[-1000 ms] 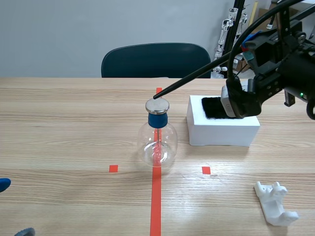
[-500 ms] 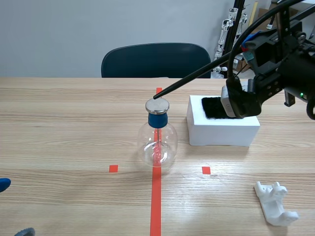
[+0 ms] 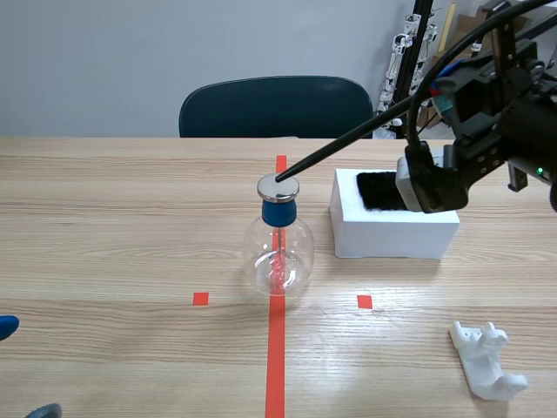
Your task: Do the electroscope experiment. hold the rod still at the electroscope
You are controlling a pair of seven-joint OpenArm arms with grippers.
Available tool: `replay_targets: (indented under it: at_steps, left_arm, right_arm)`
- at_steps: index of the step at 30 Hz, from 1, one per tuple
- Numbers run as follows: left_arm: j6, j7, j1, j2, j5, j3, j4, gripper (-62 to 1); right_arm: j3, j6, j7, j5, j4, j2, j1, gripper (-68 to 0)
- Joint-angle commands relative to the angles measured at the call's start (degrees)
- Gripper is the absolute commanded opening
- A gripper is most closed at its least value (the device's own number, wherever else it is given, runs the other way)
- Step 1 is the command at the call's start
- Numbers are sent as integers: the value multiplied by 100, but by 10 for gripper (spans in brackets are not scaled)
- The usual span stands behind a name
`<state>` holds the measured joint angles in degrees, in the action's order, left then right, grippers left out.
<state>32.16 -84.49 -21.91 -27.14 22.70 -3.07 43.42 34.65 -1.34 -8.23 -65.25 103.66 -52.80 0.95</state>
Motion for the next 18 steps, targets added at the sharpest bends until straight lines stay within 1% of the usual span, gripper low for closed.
replay_targets:
  at_steps: [1, 5, 9, 11, 15, 18]
  left_arm:
    - [13, -98, 2, -37, -59, -4, 50, 14]
    - [13, -98, 2, -37, -59, -4, 50, 14]
    - [13, -98, 2, -37, -59, -4, 50, 14]
    - [13, -98, 2, -37, -57, -4, 50, 14]
    - [13, -98, 2, -37, -57, -4, 50, 14]
    - [13, -98, 2, -37, -57, -4, 50, 14]
  right_arm:
    - [-306, 48, -122, 28, 179, -98, -98, -653]
    - [-981, 48, -125, 76, 531, -98, -667, -653]
    - [-1768, 48, -31, 146, 1032, -79, -1449, -653]
    - [-2155, 48, -13, 146, 1307, -2, -1884, -653]
    - [-2914, 48, 26, 142, 1867, 365, -2782, -653]
    - [-3471, 48, 146, 144, 2275, 817, -3469, -653]
